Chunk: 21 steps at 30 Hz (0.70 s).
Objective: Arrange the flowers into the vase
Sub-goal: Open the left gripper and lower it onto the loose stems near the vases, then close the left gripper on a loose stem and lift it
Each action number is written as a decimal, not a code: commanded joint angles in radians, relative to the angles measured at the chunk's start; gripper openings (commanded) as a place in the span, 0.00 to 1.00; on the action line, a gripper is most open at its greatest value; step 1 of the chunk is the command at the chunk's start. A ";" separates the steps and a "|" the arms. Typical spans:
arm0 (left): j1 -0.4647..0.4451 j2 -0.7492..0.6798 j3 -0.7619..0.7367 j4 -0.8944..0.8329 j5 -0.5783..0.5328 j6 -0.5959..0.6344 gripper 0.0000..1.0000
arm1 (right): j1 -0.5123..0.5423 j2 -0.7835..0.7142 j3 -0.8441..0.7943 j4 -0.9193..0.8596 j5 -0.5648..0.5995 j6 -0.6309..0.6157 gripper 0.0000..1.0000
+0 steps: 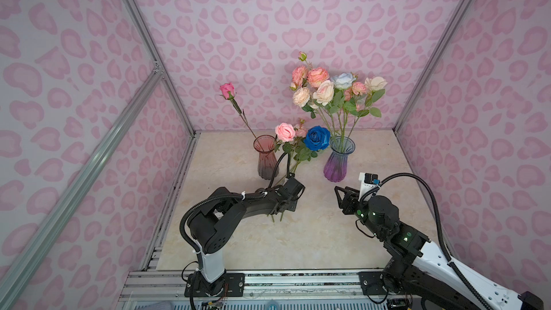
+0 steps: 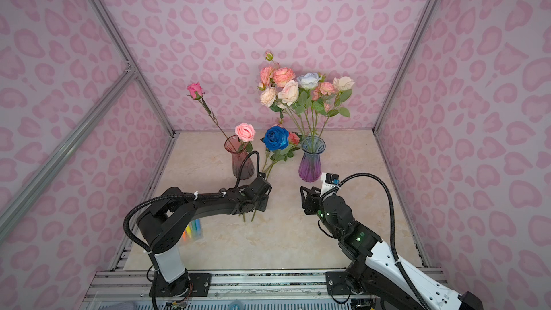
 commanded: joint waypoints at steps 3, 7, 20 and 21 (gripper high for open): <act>-0.049 -0.124 -0.067 -0.051 0.082 -0.074 0.04 | -0.002 -0.002 -0.003 -0.010 0.012 0.002 0.52; -0.116 -0.169 -0.088 -0.075 0.076 -0.126 0.04 | -0.001 0.009 0.002 0.006 0.010 0.002 0.51; -0.118 -0.279 0.014 -0.223 -0.020 -0.080 0.55 | -0.002 0.038 0.016 0.008 0.005 -0.005 0.52; -0.090 -0.286 0.021 -0.230 -0.025 -0.064 0.54 | -0.002 0.040 0.014 0.011 0.004 -0.003 0.52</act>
